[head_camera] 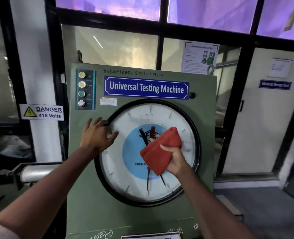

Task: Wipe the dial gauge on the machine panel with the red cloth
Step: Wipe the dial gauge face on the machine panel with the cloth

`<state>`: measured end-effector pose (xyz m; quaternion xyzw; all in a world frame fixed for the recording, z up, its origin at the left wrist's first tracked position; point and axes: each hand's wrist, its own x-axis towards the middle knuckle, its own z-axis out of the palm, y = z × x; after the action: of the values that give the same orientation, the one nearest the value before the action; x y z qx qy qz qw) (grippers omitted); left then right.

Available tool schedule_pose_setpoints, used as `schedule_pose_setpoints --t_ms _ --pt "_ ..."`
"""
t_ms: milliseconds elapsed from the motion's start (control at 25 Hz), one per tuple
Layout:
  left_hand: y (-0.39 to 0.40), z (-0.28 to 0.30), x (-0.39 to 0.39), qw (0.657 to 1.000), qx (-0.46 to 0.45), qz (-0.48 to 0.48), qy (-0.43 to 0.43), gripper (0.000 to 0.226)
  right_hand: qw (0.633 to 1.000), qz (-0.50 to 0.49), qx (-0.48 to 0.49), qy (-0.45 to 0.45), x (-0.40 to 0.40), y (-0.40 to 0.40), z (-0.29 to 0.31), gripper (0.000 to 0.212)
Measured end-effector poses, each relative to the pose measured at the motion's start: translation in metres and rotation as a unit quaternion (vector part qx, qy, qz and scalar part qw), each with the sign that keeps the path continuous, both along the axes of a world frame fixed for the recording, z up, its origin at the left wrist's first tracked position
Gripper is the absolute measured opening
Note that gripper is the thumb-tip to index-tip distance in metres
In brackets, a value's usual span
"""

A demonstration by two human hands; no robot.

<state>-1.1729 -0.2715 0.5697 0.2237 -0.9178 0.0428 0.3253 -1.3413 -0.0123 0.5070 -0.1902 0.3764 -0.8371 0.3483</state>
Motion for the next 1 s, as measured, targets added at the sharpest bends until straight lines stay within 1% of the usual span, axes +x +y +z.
schedule_pose_setpoints --t_ms 80,200,280,360,440,480,520,560,600,640,680,720,760,800,840,880,960,1000 --pt "-0.008 -0.001 -0.012 1.000 0.002 -0.019 0.015 0.056 0.999 -0.019 -0.043 -0.020 -0.005 -0.001 0.005 0.055" --pt "-0.017 -0.005 -0.024 0.998 0.005 -0.050 0.035 0.083 0.995 -0.025 -0.074 -0.061 -0.010 -0.003 0.008 0.057" --pt "-0.022 -0.006 -0.033 0.998 -0.001 -0.059 0.035 0.095 0.993 -0.048 -0.087 -0.068 -0.016 -0.005 0.011 0.060" --pt "-0.025 -0.006 -0.043 0.997 -0.010 -0.068 0.041 0.099 0.991 -0.095 -0.073 -0.055 -0.027 -0.006 0.023 0.057" --pt "-0.027 -0.007 -0.054 0.996 -0.019 -0.074 0.052 0.099 0.985 -0.164 -0.037 -0.026 -0.038 -0.012 0.042 0.047" --pt "-0.027 -0.006 -0.060 0.995 -0.026 -0.075 0.053 0.098 0.977 -0.212 -0.004 -0.002 -0.044 -0.018 0.052 0.040" --pt "-0.026 -0.007 -0.066 0.995 -0.034 -0.074 0.050 0.098 0.961 -0.274 0.038 0.032 -0.052 -0.025 0.059 0.035" --pt "-0.024 -0.008 -0.074 0.996 -0.041 -0.071 0.047 0.098 0.932 -0.343 0.090 0.077 -0.063 -0.031 0.063 0.036" --pt "-0.023 -0.009 -0.082 0.995 -0.047 -0.069 0.045 0.097 0.888 -0.411 0.150 0.141 -0.074 -0.038 0.063 0.048" --pt "-0.022 -0.011 -0.088 0.995 -0.052 -0.069 0.044 0.096 0.828 -0.464 0.224 0.220 -0.086 -0.044 0.059 0.062" --pt "-0.021 -0.013 -0.093 0.995 -0.056 -0.068 0.045 0.096 0.756 -0.504 0.297 0.294 -0.097 -0.048 0.051 0.074" --pt "-0.020 -0.017 -0.097 0.995 -0.063 -0.066 0.048 0.095 0.685 -0.528 0.360 0.349 -0.106 -0.053 0.041 0.079" --pt "-0.019 -0.021 -0.101 0.994 -0.069 -0.062 0.052 0.095 0.643 -0.531 0.399 0.383 -0.113 -0.058 0.031 0.082" --pt "-0.019 -0.025 -0.105 0.994 -0.078 -0.054 0.056 0.095 0.631 -0.520 0.415 0.399 -0.117 -0.065 0.021 0.084" --pt "-0.018 -0.031 -0.108 0.994 -0.087 -0.045 0.059 0.096 0.635 -0.506 0.417 0.408 -0.118 -0.073 0.014 0.088" --pt "-0.018 -0.037 -0.110 0.993 -0.092 -0.035 0.059 0.097 0.630 -0.500 0.418 0.423 -0.117 -0.083 0.009 0.092" --pt "-0.020 -0.049 -0.114 0.994 -0.097 -0.017 0.052 0.100 0.595 -0.504 0.412 0.471 -0.114 -0.102 0.007 0.095" --pt "-0.021 -0.054 -0.117 0.994 -0.096 -0.011 0.047 0.101 0.570 -0.508 0.406 0.502 -0.113 -0.112 0.008 0.094"
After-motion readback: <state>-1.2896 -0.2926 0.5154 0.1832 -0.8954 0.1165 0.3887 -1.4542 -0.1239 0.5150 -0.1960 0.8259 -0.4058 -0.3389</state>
